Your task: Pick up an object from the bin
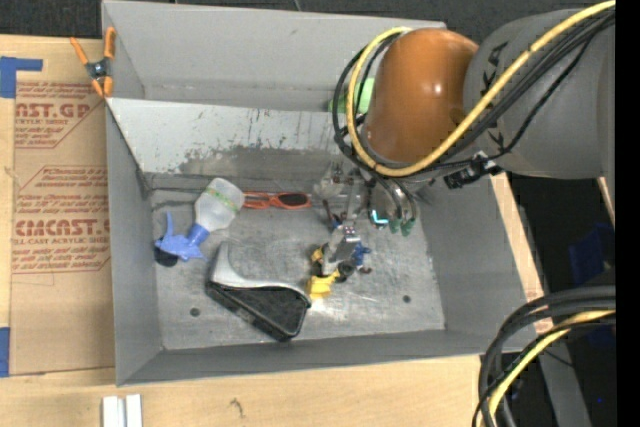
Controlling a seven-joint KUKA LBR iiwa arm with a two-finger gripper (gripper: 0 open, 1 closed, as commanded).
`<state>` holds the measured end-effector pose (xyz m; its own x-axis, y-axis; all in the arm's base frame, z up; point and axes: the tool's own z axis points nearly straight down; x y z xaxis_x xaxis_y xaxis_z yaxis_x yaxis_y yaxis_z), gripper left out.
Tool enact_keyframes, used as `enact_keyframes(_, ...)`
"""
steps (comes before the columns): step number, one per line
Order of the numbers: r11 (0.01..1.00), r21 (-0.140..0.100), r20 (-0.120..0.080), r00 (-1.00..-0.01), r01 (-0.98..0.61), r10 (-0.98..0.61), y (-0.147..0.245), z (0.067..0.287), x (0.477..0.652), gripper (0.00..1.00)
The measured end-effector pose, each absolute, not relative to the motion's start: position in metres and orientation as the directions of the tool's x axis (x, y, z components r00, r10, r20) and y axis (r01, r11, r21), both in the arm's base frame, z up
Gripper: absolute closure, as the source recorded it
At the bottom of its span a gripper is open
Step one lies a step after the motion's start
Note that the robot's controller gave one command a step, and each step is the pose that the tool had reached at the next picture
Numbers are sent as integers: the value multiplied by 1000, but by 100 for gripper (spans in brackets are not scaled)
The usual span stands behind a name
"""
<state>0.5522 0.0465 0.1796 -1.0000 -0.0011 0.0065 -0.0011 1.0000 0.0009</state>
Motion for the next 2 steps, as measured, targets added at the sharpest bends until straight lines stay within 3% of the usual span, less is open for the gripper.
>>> enact_keyframes(1,1000,1,-1,-1000,0,0,46,184,554,0)
enact_keyframes(2,999,2,-10,-999,-50,-50,18,147,533,0)
